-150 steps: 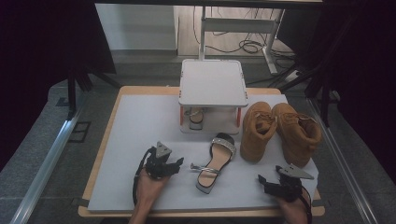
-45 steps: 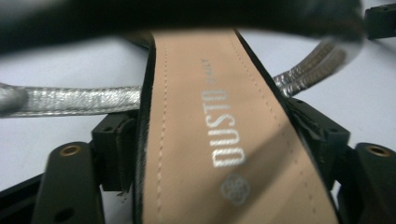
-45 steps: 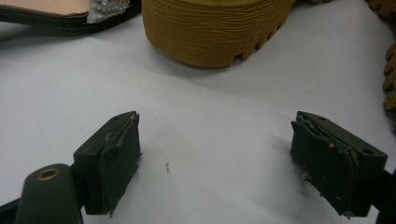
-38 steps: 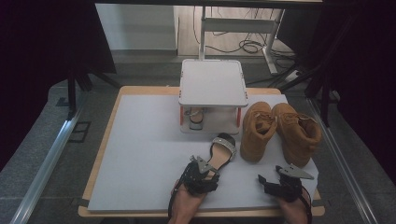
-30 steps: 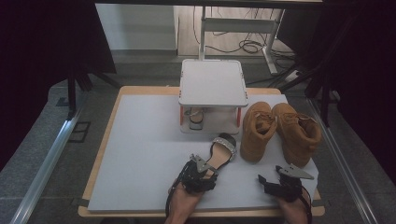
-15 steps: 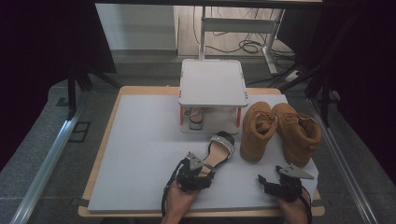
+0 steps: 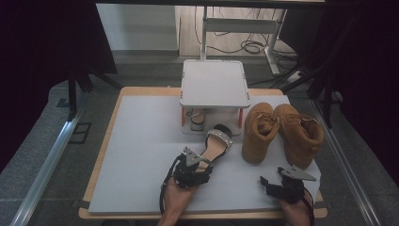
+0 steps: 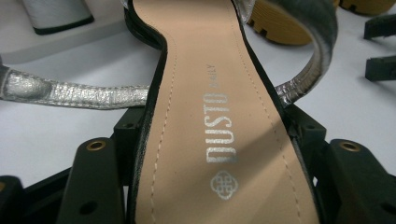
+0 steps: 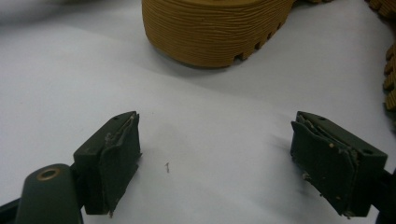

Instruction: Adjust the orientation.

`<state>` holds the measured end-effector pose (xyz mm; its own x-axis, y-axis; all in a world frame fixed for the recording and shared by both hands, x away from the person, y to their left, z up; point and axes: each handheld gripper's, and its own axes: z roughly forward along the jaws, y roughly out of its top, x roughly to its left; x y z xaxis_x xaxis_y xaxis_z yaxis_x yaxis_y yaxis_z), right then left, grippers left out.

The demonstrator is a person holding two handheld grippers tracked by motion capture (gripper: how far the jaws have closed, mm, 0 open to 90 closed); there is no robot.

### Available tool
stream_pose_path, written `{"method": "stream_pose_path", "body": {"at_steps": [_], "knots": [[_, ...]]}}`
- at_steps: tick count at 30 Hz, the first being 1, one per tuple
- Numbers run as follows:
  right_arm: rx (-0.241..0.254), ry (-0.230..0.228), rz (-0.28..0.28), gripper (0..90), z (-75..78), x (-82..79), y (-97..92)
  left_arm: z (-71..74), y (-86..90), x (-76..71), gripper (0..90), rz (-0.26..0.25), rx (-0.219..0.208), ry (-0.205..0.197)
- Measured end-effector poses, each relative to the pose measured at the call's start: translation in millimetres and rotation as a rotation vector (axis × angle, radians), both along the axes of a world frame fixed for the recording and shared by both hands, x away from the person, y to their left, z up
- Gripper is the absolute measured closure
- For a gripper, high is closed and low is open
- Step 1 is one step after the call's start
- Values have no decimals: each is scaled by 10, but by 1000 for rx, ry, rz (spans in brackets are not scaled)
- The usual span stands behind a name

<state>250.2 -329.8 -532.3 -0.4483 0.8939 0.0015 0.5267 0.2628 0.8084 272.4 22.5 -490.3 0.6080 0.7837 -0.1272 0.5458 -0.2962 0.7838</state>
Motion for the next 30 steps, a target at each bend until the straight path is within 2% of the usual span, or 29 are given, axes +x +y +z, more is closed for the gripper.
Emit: {"method": "stream_pose_path", "body": {"at_steps": [14,23,30], "knots": [[0,0,0,159,0,0,0,51,7,286,389,48,4,-5],[1,0,0,159,0,0,-1,53,-84,498,389,69,-18,7],[1,0,0,159,0,0,-2,22,-188,627,389,82,-15,17]]}}
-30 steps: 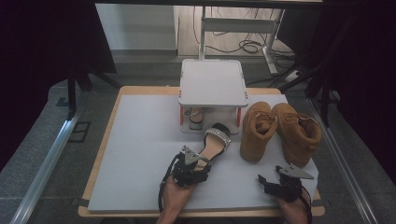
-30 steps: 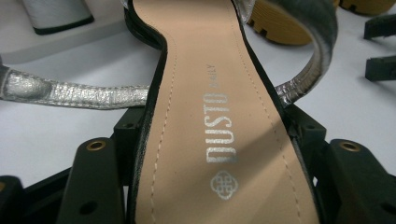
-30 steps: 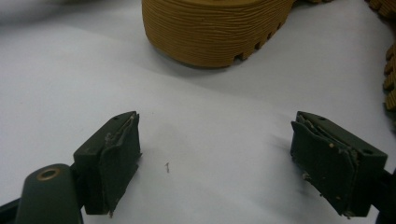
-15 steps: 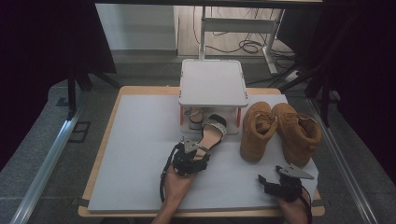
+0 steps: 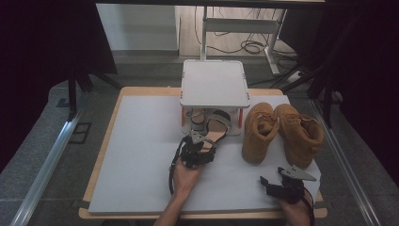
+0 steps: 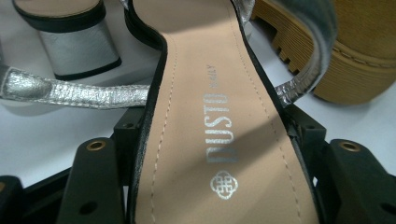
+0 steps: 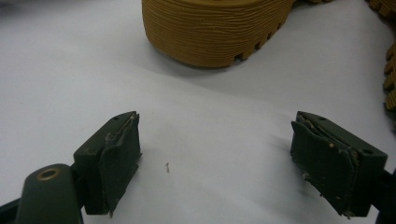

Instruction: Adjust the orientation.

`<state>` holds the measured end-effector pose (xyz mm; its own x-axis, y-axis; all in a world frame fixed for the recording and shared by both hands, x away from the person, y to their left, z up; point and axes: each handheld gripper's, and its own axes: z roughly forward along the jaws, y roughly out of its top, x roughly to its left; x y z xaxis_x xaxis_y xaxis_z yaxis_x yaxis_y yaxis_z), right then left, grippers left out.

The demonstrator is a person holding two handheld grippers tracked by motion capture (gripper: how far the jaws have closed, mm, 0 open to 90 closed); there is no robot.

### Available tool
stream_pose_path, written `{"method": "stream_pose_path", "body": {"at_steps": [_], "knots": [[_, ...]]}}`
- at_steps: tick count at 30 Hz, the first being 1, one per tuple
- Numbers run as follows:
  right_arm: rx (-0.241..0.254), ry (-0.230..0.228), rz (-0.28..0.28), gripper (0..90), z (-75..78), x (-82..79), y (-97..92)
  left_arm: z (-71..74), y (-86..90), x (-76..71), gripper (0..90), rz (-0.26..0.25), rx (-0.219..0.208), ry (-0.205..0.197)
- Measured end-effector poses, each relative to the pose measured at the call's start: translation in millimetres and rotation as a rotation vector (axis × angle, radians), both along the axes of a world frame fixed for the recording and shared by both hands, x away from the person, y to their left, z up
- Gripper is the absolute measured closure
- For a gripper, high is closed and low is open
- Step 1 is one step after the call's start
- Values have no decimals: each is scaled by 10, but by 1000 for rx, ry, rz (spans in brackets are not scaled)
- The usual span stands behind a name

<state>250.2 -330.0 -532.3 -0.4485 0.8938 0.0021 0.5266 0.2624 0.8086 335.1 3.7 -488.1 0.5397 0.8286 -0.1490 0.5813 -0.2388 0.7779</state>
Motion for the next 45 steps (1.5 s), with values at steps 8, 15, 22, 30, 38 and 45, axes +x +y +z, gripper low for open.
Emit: {"method": "stream_pose_path", "body": {"at_steps": [8,15,22,30,38,45], "knots": [[1,1,0,159,0,0,0,-11,-108,144,389,24,-8,8],[1,1,0,159,1,0,0,-6,-214,254,389,41,-7,1],[1,1,1,159,1,0,-2,-35,-316,364,389,59,6,2],[2,0,1,159,0,0,-2,-92,-356,473,389,92,2,9],[2,0,1,159,0,-1,-2,-139,-410,572,388,121,8,10],[2,0,2,159,-1,0,-2,-162,-476,634,389,136,7,9]]}}
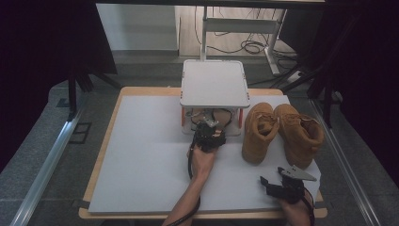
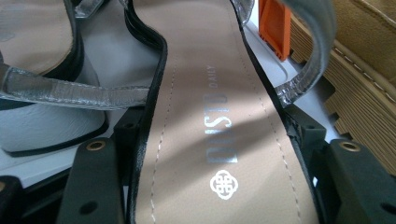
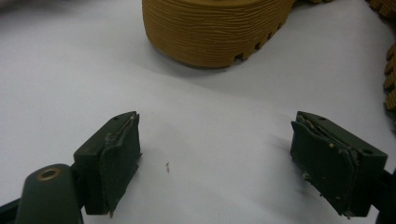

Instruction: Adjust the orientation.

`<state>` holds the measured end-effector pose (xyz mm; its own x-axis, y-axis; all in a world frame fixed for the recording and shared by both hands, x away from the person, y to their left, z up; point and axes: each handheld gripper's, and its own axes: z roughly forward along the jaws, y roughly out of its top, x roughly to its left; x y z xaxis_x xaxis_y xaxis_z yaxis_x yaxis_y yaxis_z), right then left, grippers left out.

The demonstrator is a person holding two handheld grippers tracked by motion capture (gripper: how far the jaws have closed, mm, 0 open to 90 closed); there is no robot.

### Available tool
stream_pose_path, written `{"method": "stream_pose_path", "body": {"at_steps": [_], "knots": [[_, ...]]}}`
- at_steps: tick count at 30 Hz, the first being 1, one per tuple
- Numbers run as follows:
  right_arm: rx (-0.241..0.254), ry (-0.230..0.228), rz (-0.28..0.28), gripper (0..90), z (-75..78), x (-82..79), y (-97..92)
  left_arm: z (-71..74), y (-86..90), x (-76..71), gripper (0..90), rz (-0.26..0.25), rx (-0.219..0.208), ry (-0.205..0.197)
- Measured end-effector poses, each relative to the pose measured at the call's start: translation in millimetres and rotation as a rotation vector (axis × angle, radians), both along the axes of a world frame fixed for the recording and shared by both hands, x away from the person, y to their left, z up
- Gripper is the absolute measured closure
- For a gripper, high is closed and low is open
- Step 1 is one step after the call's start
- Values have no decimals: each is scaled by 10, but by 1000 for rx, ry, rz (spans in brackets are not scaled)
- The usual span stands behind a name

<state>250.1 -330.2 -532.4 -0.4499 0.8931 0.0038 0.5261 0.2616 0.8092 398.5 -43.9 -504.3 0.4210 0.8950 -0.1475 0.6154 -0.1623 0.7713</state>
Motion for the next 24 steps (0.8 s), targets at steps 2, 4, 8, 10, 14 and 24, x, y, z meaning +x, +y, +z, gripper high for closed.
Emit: {"method": "stream_pose_path", "body": {"at_steps": [2,4,8,10,14,24], "knots": [[0,0,0,159,0,0,0,-14,-29,20,389,6,3,-2],[0,0,0,159,0,0,0,-19,-39,38,389,7,15,4],[0,0,0,159,0,0,0,-27,-74,80,389,22,12,5],[0,0,0,159,0,0,0,-26,-89,104,389,26,13,5],[1,0,1,159,0,0,-1,-19,-118,146,389,38,9,6],[2,0,1,159,0,0,-2,-16,-183,266,389,63,18,13]]}}
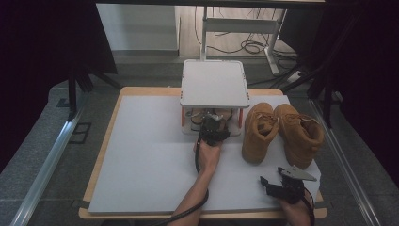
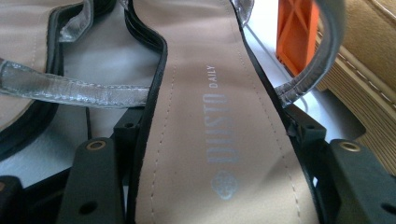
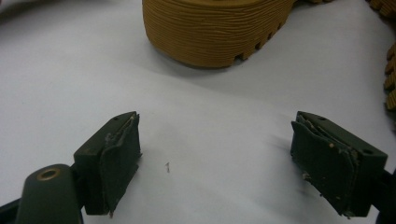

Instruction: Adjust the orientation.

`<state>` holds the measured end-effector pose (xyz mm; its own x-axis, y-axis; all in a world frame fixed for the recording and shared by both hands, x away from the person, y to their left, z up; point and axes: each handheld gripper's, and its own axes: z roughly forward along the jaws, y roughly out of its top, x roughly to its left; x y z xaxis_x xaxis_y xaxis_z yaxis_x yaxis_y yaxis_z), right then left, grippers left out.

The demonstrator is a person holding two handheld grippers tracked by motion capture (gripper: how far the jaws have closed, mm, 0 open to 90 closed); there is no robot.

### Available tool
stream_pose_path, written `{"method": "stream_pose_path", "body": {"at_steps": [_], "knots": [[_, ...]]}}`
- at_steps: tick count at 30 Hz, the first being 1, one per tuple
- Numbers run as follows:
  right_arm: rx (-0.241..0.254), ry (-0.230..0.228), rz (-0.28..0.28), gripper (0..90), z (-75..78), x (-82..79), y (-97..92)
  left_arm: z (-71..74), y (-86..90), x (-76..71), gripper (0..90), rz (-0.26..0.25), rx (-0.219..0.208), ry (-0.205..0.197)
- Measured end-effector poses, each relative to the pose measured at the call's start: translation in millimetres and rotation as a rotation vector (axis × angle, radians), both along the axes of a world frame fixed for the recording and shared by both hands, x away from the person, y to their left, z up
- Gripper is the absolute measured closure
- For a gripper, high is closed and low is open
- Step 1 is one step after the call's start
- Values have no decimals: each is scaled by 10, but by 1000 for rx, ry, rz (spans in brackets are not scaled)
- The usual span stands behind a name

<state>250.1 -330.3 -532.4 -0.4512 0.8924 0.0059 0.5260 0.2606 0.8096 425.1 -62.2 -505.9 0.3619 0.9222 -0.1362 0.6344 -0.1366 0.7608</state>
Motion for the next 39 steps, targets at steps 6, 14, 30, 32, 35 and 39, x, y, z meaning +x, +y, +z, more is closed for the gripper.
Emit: {"method": "stream_pose_path", "body": {"at_steps": [6,14,30,32,35,39], "knots": [[0,0,1,159,0,-1,-1,5,-33,63,388,11,-4,-5],[0,-2,2,159,-1,0,-2,-6,-70,145,387,30,20,-6],[-1,-1,3,159,-1,-2,-2,2,-49,92,311,-42,6,-3],[-1,-1,3,159,-1,-3,-1,10,-40,59,300,-49,21,-6],[-1,-1,3,159,-1,-2,-1,19,-34,13,294,-58,37,-13],[-1,-1,3,159,-1,-3,-1,28,1,-50,288,-77,55,-15]]}}
